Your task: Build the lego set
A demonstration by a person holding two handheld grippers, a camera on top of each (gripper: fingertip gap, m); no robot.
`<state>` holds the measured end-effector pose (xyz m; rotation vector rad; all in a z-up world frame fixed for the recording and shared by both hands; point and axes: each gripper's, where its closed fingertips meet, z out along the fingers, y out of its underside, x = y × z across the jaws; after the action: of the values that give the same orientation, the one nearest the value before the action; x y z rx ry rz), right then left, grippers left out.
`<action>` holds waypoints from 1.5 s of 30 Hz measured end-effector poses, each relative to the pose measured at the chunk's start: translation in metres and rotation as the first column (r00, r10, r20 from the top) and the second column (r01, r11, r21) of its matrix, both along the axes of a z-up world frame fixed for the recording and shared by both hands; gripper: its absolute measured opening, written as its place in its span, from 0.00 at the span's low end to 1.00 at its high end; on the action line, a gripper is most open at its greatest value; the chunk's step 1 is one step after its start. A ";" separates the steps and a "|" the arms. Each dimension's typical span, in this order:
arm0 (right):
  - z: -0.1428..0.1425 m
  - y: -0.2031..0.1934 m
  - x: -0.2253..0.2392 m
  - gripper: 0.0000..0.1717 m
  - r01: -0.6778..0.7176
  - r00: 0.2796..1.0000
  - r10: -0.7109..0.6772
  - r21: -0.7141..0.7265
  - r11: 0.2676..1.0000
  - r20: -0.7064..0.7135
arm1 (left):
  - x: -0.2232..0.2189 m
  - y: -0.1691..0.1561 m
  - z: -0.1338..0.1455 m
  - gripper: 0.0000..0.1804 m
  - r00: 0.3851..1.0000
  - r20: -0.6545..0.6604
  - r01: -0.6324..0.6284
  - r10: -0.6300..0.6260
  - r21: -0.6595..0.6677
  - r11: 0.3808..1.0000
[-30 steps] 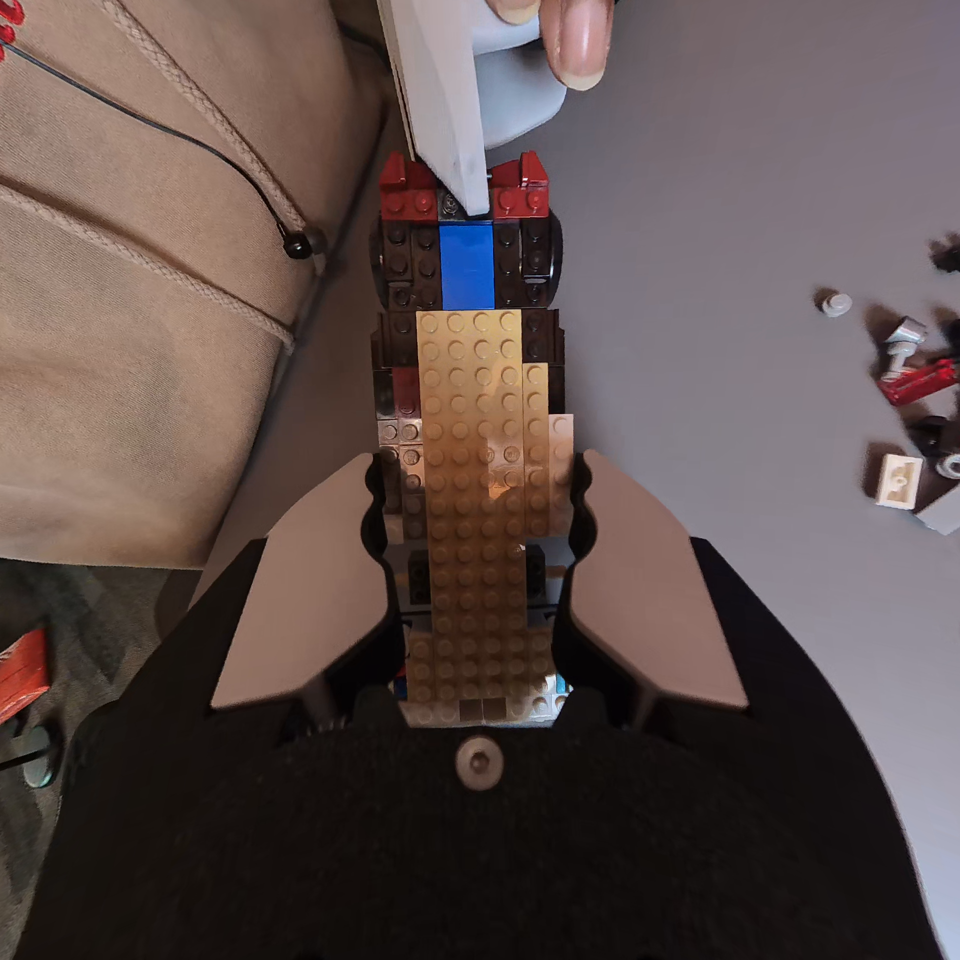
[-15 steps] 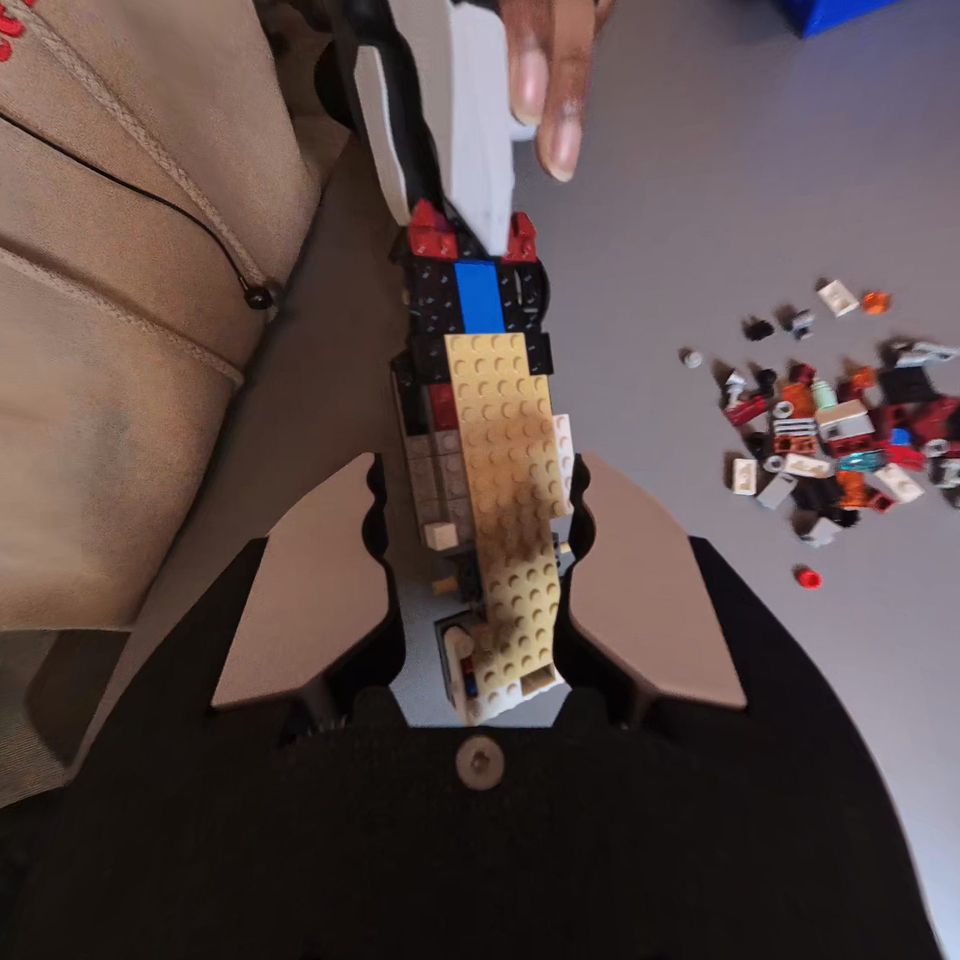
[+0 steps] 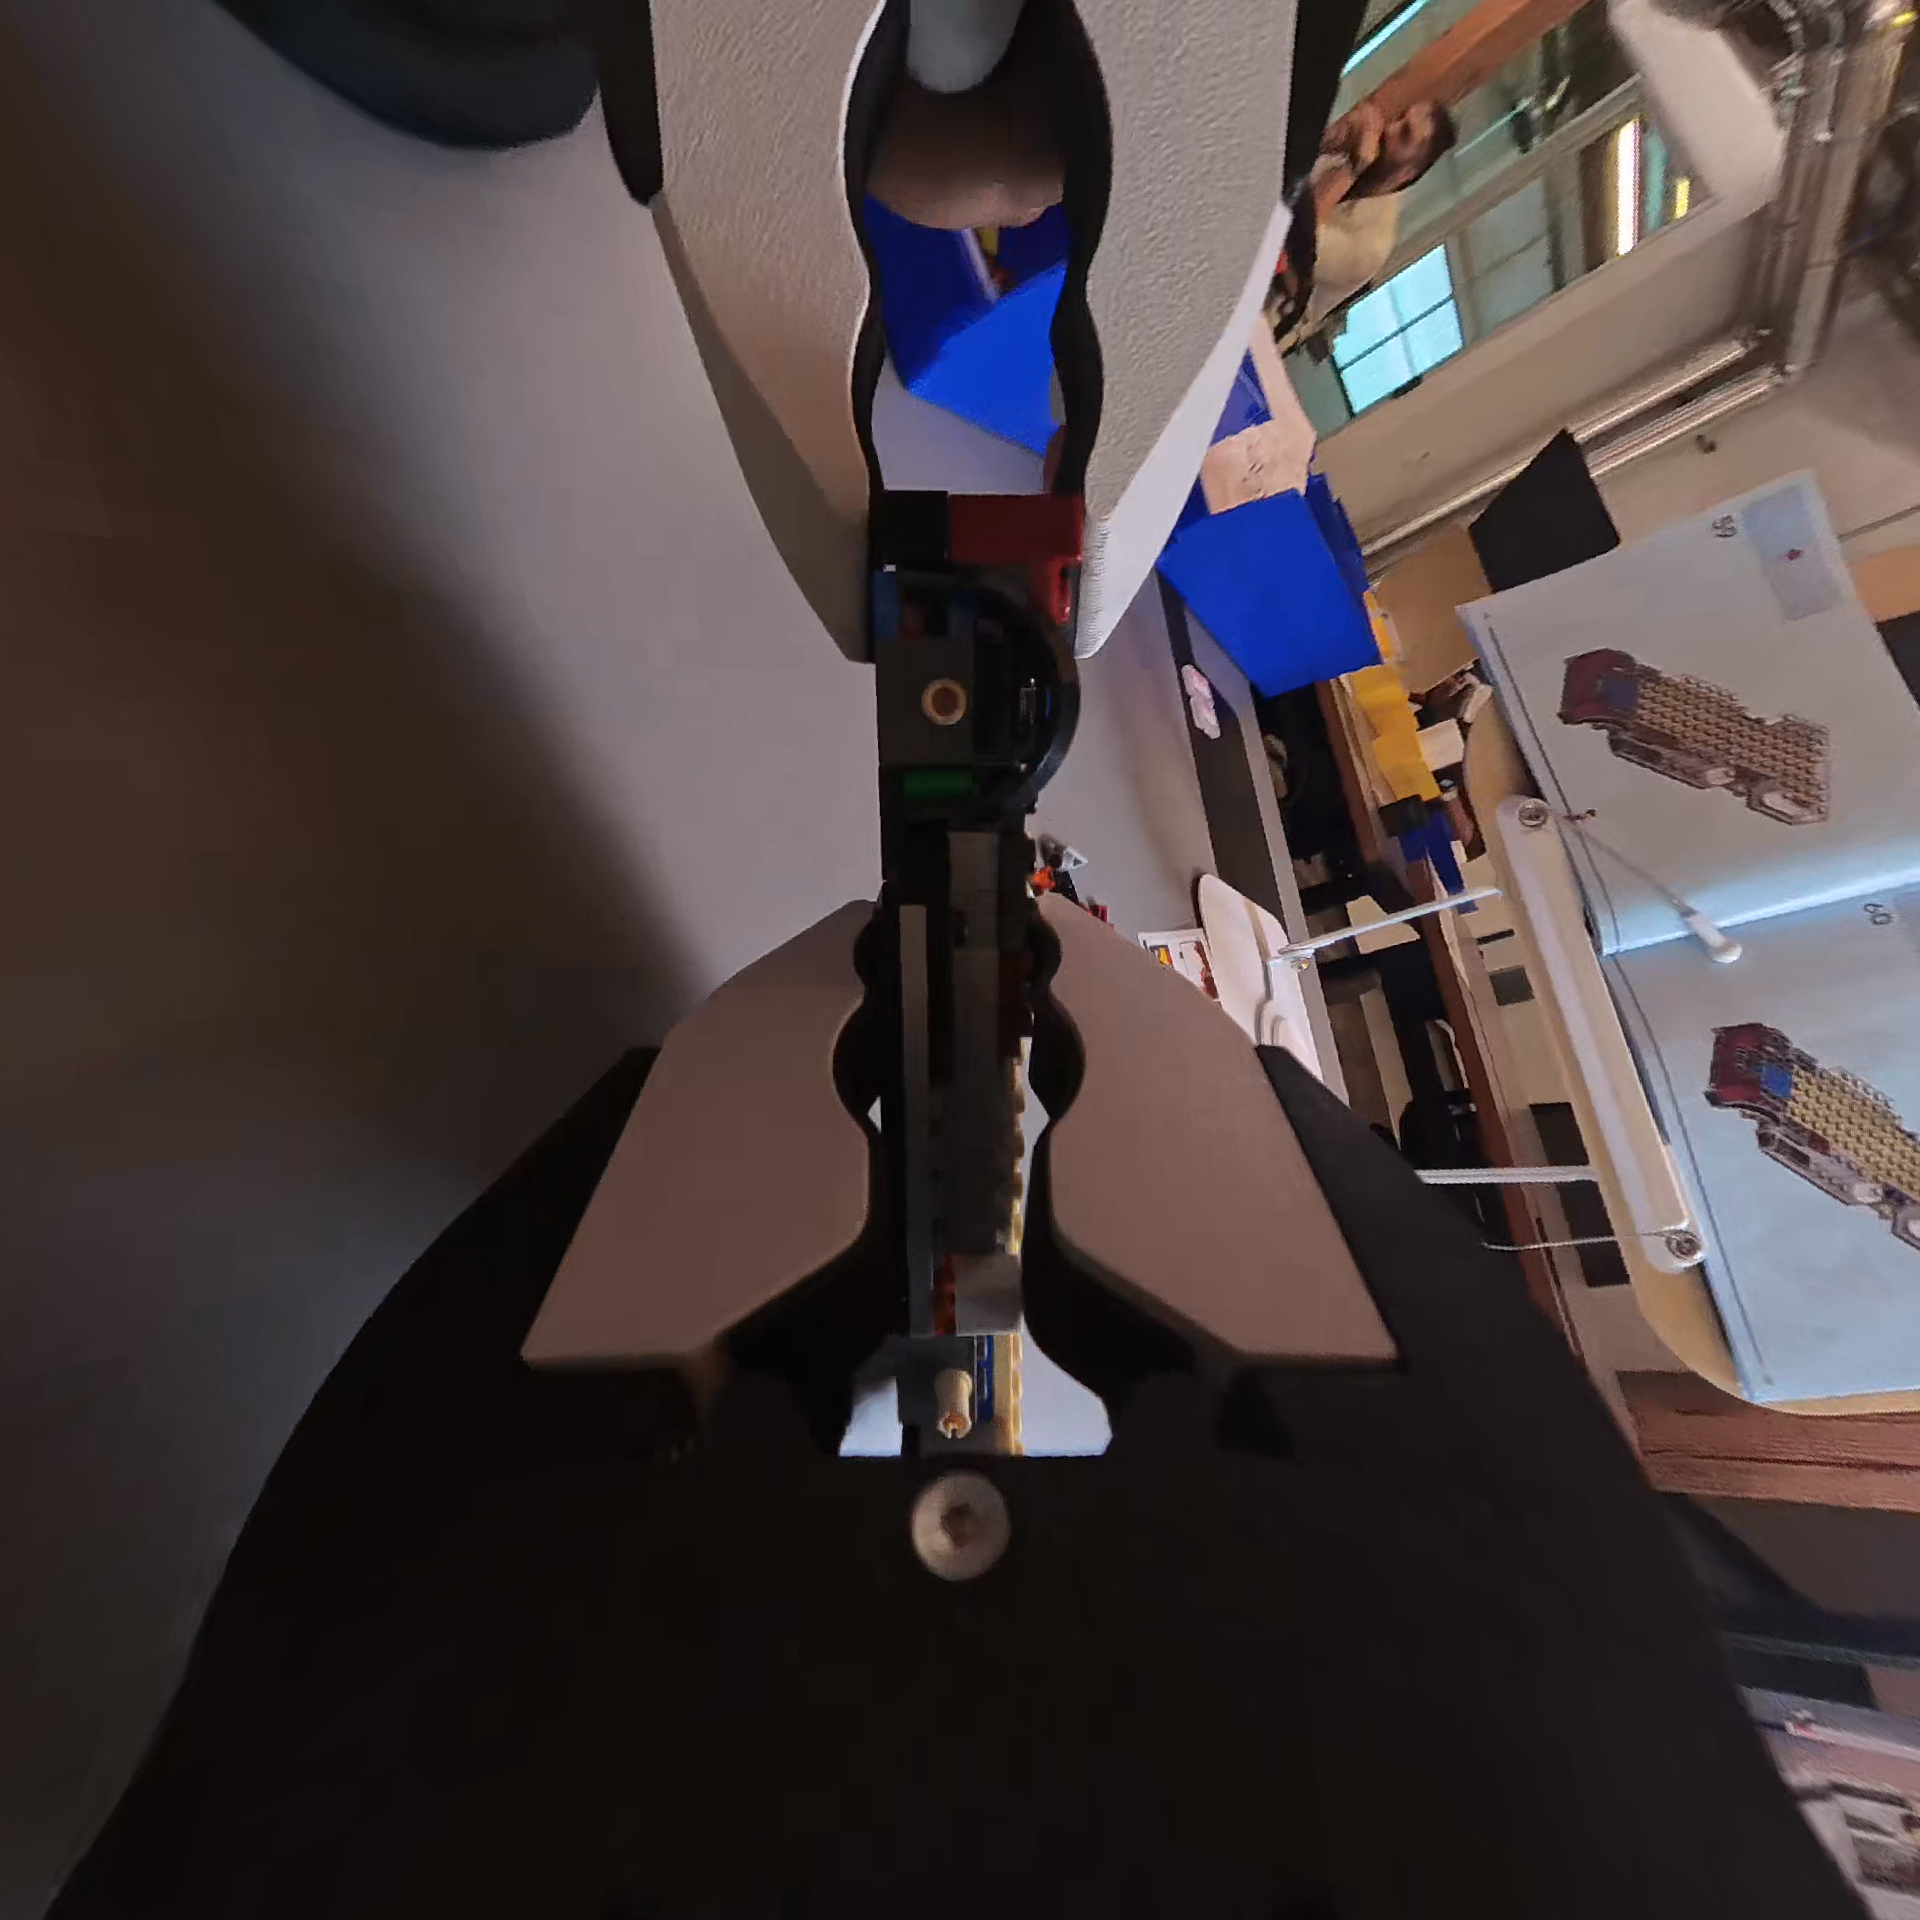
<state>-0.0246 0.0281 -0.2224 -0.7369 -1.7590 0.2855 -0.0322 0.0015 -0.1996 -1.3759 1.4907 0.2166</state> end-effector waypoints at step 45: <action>0.027 -0.003 0.008 0.14 -0.148 0.979 0.093 -0.315 0.937 -0.182 | 0.014 0.002 0.032 0.18 0.995 0.100 0.031 -0.025 -0.051 0.998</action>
<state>-0.0170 0.0252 -0.1956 -0.8164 -1.6189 0.7170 -0.0186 0.0033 -0.1675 -1.3864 1.4407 0.0908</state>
